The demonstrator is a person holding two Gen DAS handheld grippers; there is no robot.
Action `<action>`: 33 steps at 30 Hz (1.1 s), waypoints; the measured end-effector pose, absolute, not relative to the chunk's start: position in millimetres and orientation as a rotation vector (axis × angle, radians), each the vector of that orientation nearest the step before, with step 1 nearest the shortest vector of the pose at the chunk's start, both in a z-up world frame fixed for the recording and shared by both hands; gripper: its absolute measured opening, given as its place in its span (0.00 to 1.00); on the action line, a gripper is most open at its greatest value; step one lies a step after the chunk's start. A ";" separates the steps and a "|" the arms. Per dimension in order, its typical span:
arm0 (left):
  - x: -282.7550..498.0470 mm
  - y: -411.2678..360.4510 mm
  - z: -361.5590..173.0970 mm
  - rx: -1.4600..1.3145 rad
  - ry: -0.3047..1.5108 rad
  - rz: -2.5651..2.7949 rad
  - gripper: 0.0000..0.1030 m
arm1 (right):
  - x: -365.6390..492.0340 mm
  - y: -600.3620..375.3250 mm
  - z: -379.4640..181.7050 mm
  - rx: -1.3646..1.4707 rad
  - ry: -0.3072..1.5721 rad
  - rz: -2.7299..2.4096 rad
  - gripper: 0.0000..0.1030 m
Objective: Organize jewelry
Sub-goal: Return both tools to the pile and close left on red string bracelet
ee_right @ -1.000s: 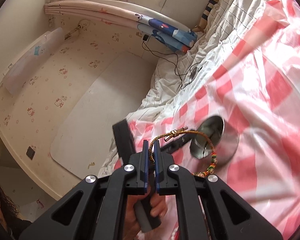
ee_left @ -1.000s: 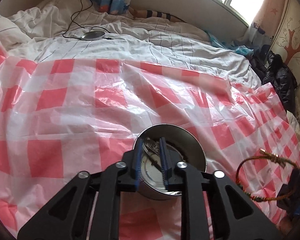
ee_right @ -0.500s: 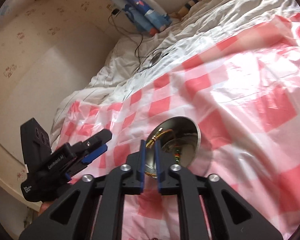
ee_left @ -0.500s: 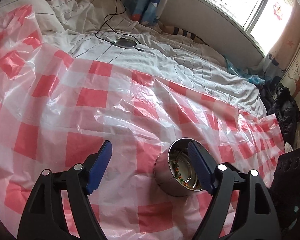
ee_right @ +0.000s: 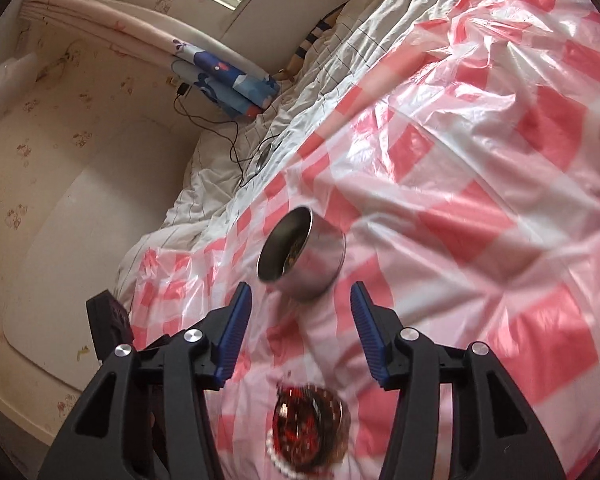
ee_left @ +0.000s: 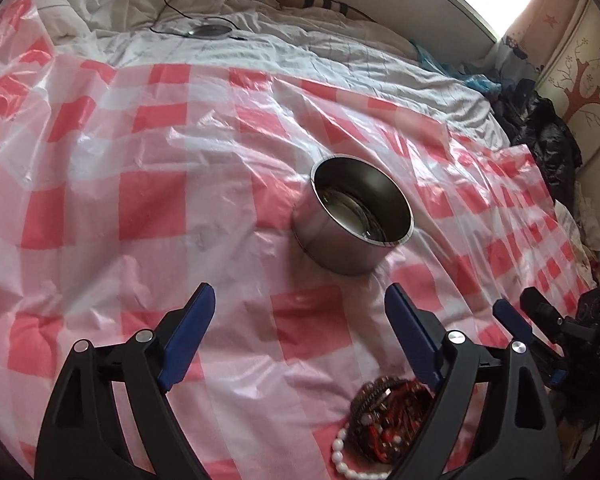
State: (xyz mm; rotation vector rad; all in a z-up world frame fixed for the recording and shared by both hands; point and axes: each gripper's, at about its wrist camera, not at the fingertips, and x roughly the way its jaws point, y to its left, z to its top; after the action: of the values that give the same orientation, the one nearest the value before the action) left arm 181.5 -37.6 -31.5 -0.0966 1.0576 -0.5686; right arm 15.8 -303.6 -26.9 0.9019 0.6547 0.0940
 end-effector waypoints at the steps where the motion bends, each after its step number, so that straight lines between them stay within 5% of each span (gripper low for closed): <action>1: 173.7 -40.0 -33.0 -0.080 1.066 -0.590 0.80 | 9.1 -298.6 -25.8 0.896 0.656 0.097 0.53; 7: 125.8 -55.5 -44.5 0.101 1.062 -0.631 0.80 | -7.9 -287.0 -20.4 0.881 0.641 0.080 0.67; 23: 112.5 -62.4 -59.6 0.061 1.121 -0.739 0.74 | 0.5 -290.3 -34.8 0.907 0.718 0.058 0.69; 33: 92.3 -97.3 -38.5 0.373 0.844 -0.651 0.74 | 2.3 -290.3 -36.4 0.916 0.726 0.072 0.69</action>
State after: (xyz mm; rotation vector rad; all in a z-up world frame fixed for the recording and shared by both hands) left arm 92.3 -97.3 -38.6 0.3726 0.8441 -0.6512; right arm 2.3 -290.3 -36.4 0.9157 0.7256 0.0720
